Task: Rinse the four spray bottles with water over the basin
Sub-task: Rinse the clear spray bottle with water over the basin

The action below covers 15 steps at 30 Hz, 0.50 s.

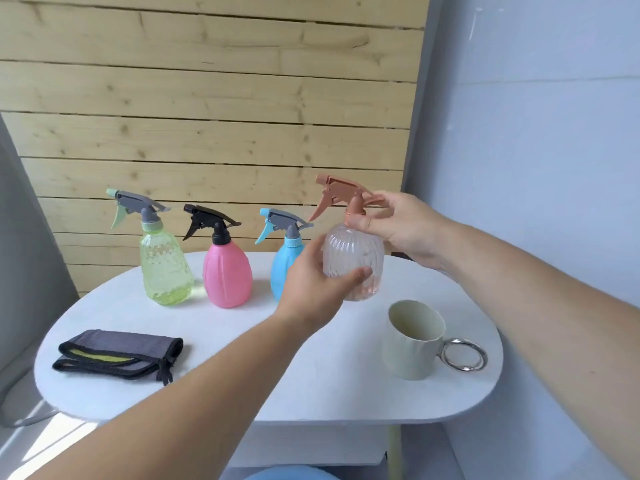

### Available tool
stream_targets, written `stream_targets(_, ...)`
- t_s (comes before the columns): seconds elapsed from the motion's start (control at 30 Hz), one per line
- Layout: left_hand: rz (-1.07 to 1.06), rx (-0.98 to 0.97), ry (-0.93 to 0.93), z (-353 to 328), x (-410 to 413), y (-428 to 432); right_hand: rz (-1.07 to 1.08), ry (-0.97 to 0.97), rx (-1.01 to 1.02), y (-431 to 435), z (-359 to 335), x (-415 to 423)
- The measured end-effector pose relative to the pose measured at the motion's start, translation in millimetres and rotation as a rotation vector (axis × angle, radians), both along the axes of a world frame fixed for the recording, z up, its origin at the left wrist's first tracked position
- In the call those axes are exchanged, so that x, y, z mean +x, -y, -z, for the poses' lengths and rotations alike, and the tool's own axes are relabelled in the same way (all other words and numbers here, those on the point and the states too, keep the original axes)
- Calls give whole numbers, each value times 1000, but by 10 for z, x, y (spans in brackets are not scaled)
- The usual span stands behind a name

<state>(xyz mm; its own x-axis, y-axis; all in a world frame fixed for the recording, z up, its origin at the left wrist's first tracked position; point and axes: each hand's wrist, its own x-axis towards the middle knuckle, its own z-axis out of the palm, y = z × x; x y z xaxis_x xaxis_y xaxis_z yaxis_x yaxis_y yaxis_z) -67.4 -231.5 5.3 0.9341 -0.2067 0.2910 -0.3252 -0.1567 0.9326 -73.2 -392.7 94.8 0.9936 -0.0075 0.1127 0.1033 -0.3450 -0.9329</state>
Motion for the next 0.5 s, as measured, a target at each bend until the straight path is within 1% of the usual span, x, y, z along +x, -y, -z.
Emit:
stream_targets(0.07, -25, 31, -12, 52, 116, 189, 13, -134, -165, 164, 40, 87)
stream_targets(0.13, -36, 55, -32, 139, 212, 337, 11, -191, -228, 272, 100, 155)
stream_targets(0.2, -41, 79, -50, 246, 294, 437, 17, -211, -221, 345, 179, 213)
stream_targets(0.4, -45, 117, -114, 510, 504, 541, -30, -336, -117, 465, 413, 314)
stream_targets(0.5, -55, 124, -138, 607, 560, 544, -15, -330, -87, 458, 498, 375)
